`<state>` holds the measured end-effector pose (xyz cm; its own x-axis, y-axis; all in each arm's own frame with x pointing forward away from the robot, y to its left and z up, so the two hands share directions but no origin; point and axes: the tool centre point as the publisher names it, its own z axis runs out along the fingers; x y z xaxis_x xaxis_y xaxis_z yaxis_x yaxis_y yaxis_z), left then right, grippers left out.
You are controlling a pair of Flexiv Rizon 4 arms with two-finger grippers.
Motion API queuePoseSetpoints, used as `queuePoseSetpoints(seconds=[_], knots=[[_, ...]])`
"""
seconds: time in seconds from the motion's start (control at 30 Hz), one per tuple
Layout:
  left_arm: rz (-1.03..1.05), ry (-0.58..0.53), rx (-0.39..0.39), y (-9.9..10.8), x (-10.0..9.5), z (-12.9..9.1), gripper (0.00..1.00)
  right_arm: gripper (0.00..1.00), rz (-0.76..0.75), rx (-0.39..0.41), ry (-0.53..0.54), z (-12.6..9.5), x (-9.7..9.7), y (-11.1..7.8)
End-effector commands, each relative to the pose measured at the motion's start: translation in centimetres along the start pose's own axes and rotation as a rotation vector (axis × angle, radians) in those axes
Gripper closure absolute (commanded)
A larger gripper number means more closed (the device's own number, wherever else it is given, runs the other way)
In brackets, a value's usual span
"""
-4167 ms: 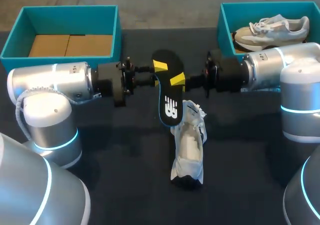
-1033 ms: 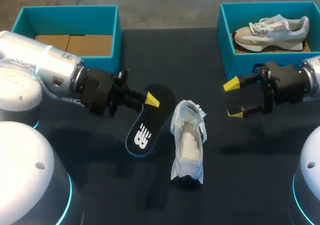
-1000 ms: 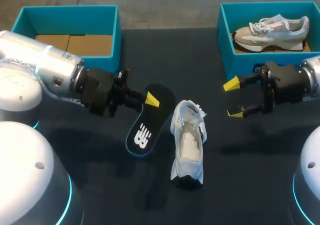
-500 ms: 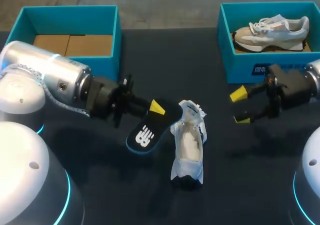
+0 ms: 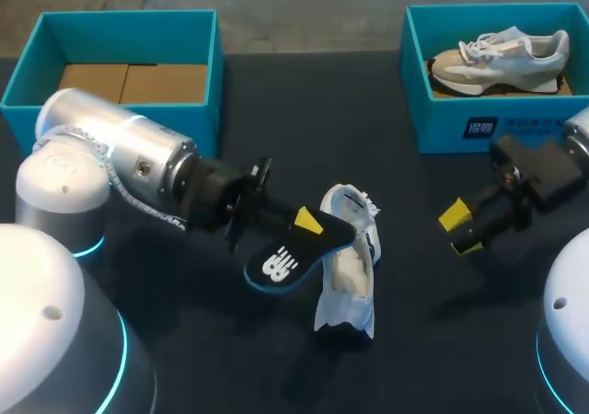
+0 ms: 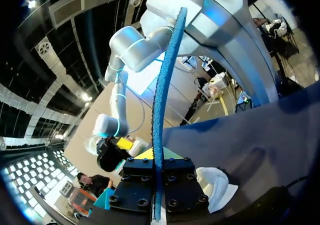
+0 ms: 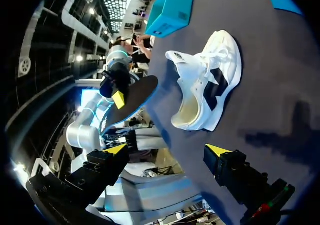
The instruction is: Take the shoe out of the shoebox, open the shoe tongue, remove and reinsert the insole, then place the shoe into the shoebox
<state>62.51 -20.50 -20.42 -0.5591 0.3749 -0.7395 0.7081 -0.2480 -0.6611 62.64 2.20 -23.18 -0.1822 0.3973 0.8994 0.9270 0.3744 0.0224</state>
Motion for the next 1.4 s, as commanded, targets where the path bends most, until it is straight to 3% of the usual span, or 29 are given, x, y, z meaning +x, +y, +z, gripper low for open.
queuePoseSetpoints(seconds=[0.03, 0.13, 0.27, 0.37, 0.5, 0.63, 1.03, 1.1, 1.17, 1.4], knots=[[0.000, 0.006, 0.014, 0.6, -0.3, 0.2, 1.00, 0.00, 0.001, 0.000, -0.009, 0.0, 0.2, 0.0], [0.000, 0.006, 0.014, 0.6, -0.3, 0.2, 1.00, 0.00, 0.001, 0.000, -0.009, 0.0, 0.2, 0.0], [-0.045, 0.005, 0.032, 0.6, 0.3, 1.1, 1.00, 0.00, -0.155, 0.114, -0.166, 0.4, 1.2, 1.1], [-0.097, -0.009, 0.052, 0.2, 0.9, 1.3, 1.00, 0.00, -0.255, 0.191, -0.225, 0.6, 1.1, 1.5], [-0.152, -0.034, 0.079, -0.6, 1.8, 1.6, 1.00, 0.00, -0.334, 0.248, -0.315, 1.1, 0.2, 1.5], [-0.207, -0.052, 0.103, -0.9, 2.6, 1.7, 1.00, 0.00, -0.464, 0.288, -0.318, 1.8, -1.2, 0.4], [-0.207, -0.052, 0.103, -0.9, 2.6, 1.7, 1.00, 0.00, -0.464, 0.288, -0.318, 1.8, -1.2, 0.4], [-0.202, -0.046, 0.104, -0.8, 2.7, 2.0, 1.00, 0.00, -0.519, 0.266, -0.378, 2.0, -1.2, 0.4], [-0.193, -0.052, 0.094, -0.5, 2.8, 2.2, 1.00, 0.00, -0.537, 0.243, -0.434, 2.3, -1.9, 0.1], [-0.173, -0.105, 0.080, 0.3, 4.1, 2.7, 1.00, 0.00, -0.609, 0.158, -0.482, 3.1, -4.2, -0.4]])
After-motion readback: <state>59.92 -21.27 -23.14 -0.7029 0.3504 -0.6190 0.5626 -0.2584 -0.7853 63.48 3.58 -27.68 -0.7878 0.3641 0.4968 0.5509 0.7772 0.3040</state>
